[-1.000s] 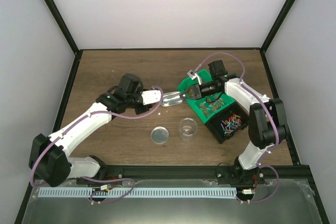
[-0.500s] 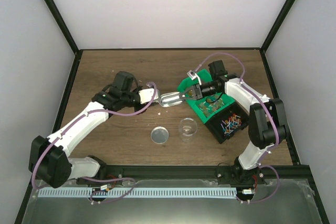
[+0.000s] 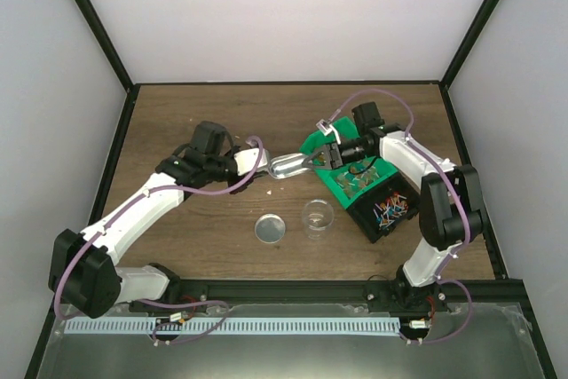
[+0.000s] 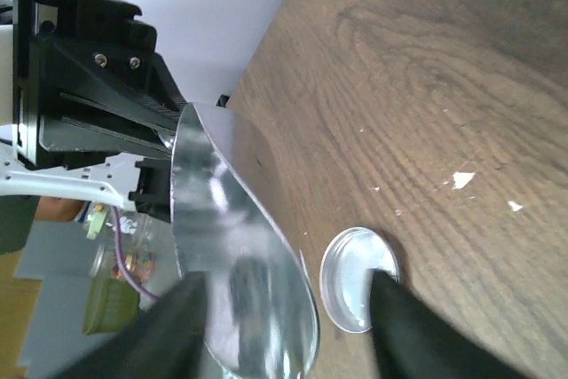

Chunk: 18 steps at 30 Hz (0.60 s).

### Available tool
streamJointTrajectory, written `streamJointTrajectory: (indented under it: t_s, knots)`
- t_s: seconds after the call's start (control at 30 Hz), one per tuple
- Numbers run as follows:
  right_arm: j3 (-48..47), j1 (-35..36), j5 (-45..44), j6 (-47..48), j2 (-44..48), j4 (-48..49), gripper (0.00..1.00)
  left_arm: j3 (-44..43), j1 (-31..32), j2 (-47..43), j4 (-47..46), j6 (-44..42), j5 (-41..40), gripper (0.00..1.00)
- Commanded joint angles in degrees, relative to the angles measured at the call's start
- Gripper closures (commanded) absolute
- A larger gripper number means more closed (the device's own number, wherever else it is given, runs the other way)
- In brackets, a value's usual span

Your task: Pack the candies

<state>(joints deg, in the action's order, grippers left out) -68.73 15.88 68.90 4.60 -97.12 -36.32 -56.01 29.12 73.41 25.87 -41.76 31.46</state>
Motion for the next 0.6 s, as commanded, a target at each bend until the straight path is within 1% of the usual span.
streamJointTrajectory:
  t_s: [0.0,0.03,0.07,0.23,0.33,0.43,0.57]
  knots:
    - [-3.23,-4.5,-3.79,1.96,1.47,0.08,0.22,-2.05,-0.21,-0.96,-1.26,7.09,-4.41,0.96]
    - [-3.05,-6.46,-4.75,2.24,2.21,0.85,0.17,-2.57,-0.21,-1.2,-1.09,8.33,-6.28,0.96]
    - [-3.15,-8.59,-5.77,2.65,2.68,1.35,0.15,-3.11,-0.21,-1.44,-0.85,9.37,-7.91,0.96]
    - [-8.64,-16.65,-15.2,10.81,0.05,-3.44,0.14,-5.69,-0.23,-0.88,1.98,10.78,-12.16,0.96]
    - [-14.08,-20.68,-17.96,14.75,-4.17,-7.69,0.14,-7.37,-0.46,1.24,3.29,11.46,-12.59,0.96]
    - [-18.21,-23.22,-20.25,17.57,-8.0,-9.4,0.14,-9.96,-0.92,5.71,5.25,12.07,-11.76,0.96]
    - [-23.28,-23.61,-27.41,19.81,-11.58,-10.68,0.13,-14.53,-1.22,11.83,7.3,10.37,-10.68,0.96]
